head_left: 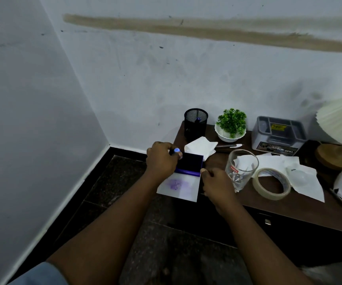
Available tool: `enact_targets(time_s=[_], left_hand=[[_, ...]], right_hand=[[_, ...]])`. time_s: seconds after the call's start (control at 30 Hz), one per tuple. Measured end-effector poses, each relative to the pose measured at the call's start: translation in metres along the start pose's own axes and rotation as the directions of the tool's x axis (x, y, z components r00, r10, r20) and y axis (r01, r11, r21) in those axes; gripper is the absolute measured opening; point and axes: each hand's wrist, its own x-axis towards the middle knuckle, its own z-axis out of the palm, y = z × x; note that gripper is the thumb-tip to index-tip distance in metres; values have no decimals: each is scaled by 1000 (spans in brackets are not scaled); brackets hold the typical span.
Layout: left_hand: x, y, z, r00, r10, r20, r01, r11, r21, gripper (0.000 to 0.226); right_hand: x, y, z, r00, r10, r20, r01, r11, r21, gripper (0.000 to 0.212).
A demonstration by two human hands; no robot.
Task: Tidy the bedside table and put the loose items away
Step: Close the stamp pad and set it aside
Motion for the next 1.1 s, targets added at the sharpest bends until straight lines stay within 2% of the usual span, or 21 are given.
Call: enact_targets(time_s=[0.07, 0.17, 0.37, 0.5, 0.6, 0.67, 0.77, 0.9, 1.03, 1.1], left_hand=[[2, -5, -8, 992, -110, -55, 101, 985, -139, 10], [2, -15, -18, 965, -258, -39, 237, 929, -284, 15], [2, -14, -21, 930, -346, 121, 364, 833, -416, 16], [8, -10, -30, 908, -385, 166, 413, 749, -517, 17], [11, -8, -40, 895, -377, 237, 434, 616, -658, 15], [13, -8, -45, 892, -358, 276, 438, 535, -723, 15], [13, -7, -53, 870, -345, 352, 481, 431, -764, 20], [14, -7, -67, 834, -276, 478, 543, 255, -800, 22], [13, -6, -74, 834, -218, 507, 538, 115, -835, 22], [12, -1, -69, 847, -221, 484, 514, 103, -852, 20]], right_hand=[[4, 1, 3, 998, 58, 13, -59, 988, 143, 35], [9, -1, 5, 992, 108, 68, -123, 946, 300, 29], [13, -3, 4, 976, 159, 147, -207, 887, 413, 14], [9, -10, -2, 970, 110, 216, -217, 793, 569, 7], [6, -16, -9, 963, 17, 268, -207, 680, 703, 9], [4, -18, -12, 960, -48, 277, -182, 643, 744, 14], [1, -19, -13, 960, -114, 257, -139, 603, 785, 29], [1, -21, -12, 953, -146, 264, -151, 527, 836, 33], [-2, -22, -11, 932, -187, 311, -205, 436, 876, 34], [-3, -24, -9, 923, -191, 333, -234, 408, 882, 36]])
